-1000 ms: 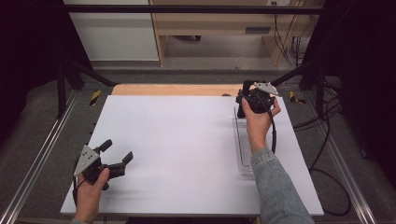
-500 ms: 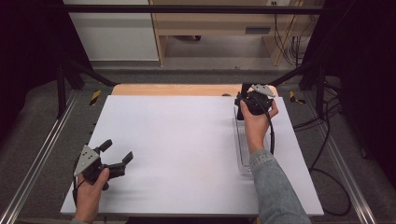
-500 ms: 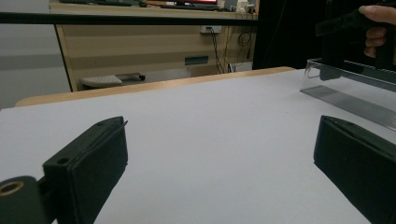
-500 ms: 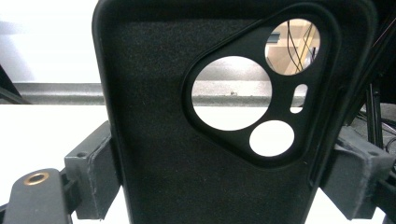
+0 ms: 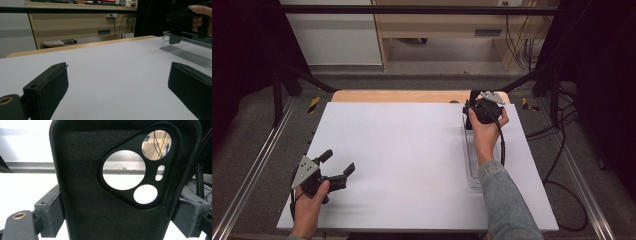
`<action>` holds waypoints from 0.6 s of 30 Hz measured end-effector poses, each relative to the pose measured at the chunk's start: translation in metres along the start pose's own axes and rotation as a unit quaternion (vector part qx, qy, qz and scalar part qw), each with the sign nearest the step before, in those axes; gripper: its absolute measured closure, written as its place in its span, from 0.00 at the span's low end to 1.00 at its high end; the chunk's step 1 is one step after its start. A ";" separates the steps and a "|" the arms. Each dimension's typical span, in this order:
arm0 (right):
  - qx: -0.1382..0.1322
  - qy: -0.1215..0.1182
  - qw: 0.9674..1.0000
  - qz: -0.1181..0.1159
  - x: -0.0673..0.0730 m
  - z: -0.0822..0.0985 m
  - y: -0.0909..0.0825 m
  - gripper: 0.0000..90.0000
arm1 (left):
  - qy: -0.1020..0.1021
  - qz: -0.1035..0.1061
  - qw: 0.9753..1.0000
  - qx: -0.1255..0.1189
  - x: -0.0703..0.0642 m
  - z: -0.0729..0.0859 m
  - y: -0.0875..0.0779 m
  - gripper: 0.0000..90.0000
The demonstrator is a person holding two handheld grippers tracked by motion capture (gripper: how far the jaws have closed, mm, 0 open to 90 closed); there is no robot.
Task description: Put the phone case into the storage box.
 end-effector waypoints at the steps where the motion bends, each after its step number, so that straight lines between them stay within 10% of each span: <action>1: 0.002 -0.001 1.000 0.000 0.000 0.001 0.000 0.15 | 0.000 0.000 1.000 -0.001 0.000 0.000 0.000 0.04; 18: 0.010 -0.013 1.000 0.004 0.005 0.008 0.008 0.15 | -0.002 0.002 1.000 -0.002 0.000 -0.001 -0.001 0.04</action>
Point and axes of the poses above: each handheld gripper's, and its own axes: y roughly forward along the jaws, z roughly out of its underside, x roughly to its left, the point moved 7 cm from there along y, roughly forward along the jaws, and after that the axes turned 8 degrees about y, right-handed, at the moved point
